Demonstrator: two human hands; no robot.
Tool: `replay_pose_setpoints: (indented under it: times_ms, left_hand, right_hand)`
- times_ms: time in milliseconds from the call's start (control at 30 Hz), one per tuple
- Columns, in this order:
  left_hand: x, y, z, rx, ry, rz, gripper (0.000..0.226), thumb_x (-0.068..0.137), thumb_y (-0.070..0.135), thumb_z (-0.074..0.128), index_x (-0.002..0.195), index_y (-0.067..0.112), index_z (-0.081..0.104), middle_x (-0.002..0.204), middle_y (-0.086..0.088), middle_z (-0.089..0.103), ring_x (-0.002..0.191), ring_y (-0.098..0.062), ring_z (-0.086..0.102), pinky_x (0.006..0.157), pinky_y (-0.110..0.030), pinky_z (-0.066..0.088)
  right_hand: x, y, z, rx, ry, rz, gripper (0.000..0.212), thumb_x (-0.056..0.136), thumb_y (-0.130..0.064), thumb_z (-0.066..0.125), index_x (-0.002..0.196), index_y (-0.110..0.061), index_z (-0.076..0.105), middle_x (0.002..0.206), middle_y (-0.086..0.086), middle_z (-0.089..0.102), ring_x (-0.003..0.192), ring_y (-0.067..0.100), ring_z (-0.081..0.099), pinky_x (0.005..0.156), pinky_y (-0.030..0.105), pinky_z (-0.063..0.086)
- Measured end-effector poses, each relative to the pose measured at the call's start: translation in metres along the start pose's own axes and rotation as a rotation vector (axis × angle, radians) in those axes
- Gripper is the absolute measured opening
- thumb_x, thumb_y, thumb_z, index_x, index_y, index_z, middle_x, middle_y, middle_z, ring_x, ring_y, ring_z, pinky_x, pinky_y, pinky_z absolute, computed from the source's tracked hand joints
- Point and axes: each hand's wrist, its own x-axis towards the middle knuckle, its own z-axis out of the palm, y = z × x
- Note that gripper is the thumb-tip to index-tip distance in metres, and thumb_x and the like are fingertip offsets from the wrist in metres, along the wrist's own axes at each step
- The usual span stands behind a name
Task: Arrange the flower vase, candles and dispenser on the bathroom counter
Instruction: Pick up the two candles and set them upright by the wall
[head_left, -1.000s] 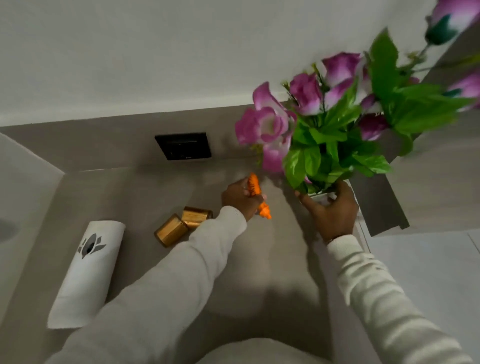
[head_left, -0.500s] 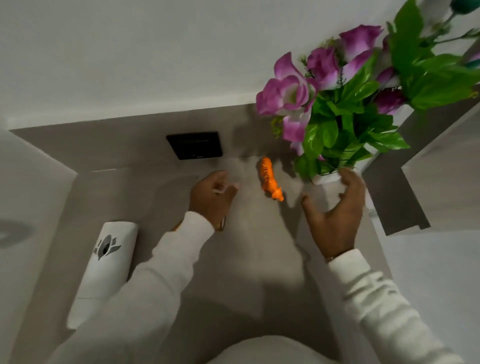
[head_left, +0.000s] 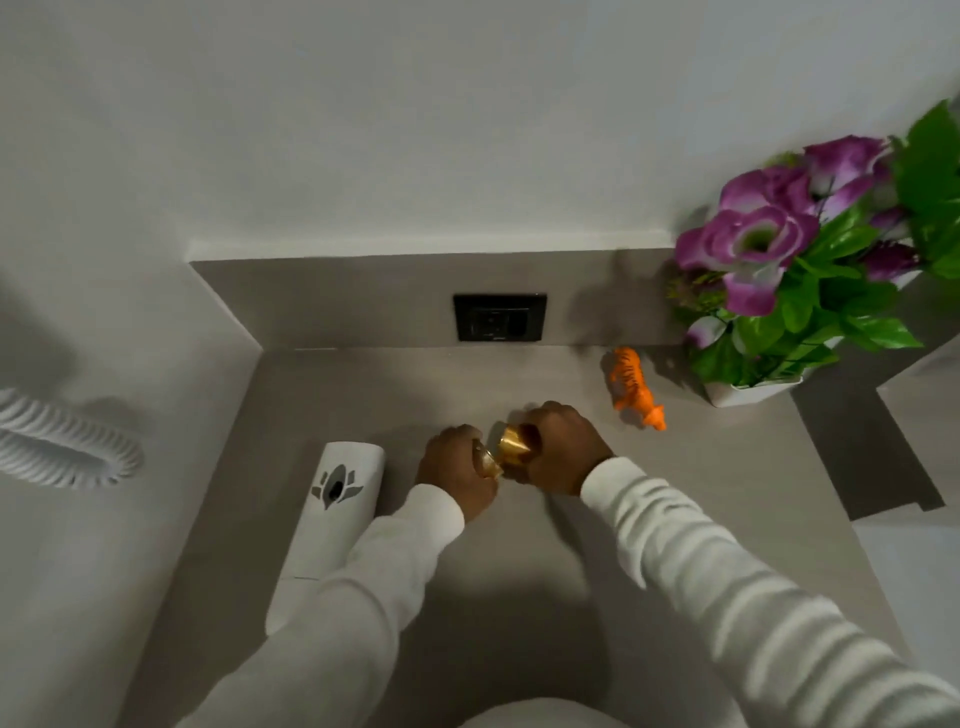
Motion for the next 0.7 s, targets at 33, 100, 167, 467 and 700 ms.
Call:
replay_pose_setpoints:
  times_ms: [33, 100, 167, 467, 700]
  left_hand:
    - [-0.001, -0.004, -0.001, -0.095, 0.037, 0.003, 0.045, 0.067, 0.02, 0.076, 0.108, 0.021, 0.057, 0.105, -0.002, 0.062, 0.096, -0.021, 0.059, 0.082, -0.026, 0.05]
    - [-0.002, -0.011, -0.002, -0.257, 0.088, 0.025, 0.05, 0.064, 0.019, 0.081, 0.106, 0.027, 0.057, 0.102, 0.005, 0.063, 0.089, -0.014, 0.06, 0.073, -0.012, 0.046]
    - [-0.001, -0.017, -0.001, -0.36, 0.117, 0.047, 0.052, 0.061, 0.013, 0.082, 0.101, 0.032, 0.055, 0.1, 0.006, 0.064, 0.089, -0.013, 0.062, 0.072, -0.012, 0.045]
    - [0.002, -0.029, 0.009, -0.498, 0.212, 0.054, 0.059, 0.061, 0.011, 0.085, 0.109, 0.027, 0.055, 0.102, 0.006, 0.066, 0.091, -0.007, 0.065, 0.076, -0.017, 0.056]
    - [0.054, -0.008, 0.009, -0.499, 0.263, -0.048, 0.058, 0.063, 0.013, 0.086, 0.11, 0.027, 0.056, 0.105, 0.008, 0.063, 0.093, -0.011, 0.057, 0.071, -0.005, 0.039]
  right_hand:
    - [-0.004, 0.003, 0.004, 0.077, 0.063, 0.041, 0.052, 0.067, -0.044, 0.084, 0.109, -0.019, 0.067, 0.104, 0.003, 0.065, 0.096, 0.024, 0.062, 0.08, 0.029, 0.048]
    - [-0.014, 0.007, 0.013, 0.276, 0.199, 0.147, 0.059, 0.063, -0.046, 0.086, 0.113, -0.023, 0.064, 0.102, -0.004, 0.064, 0.091, 0.017, 0.06, 0.076, 0.024, 0.045]
    - [-0.022, 0.007, 0.024, 0.47, 0.327, 0.221, 0.057, 0.06, -0.039, 0.09, 0.107, -0.027, 0.061, 0.099, -0.008, 0.066, 0.088, 0.012, 0.063, 0.074, 0.02, 0.048]
    - [-0.029, -0.003, 0.059, 0.593, 0.593, 0.315, 0.059, 0.064, -0.028, 0.09, 0.115, -0.03, 0.061, 0.108, -0.009, 0.068, 0.098, 0.01, 0.063, 0.085, 0.008, 0.045]
    - [0.011, 0.008, 0.049, 0.573, 0.637, 0.323, 0.058, 0.068, -0.035, 0.086, 0.121, -0.03, 0.063, 0.114, -0.007, 0.071, 0.103, 0.013, 0.063, 0.093, 0.028, 0.052]
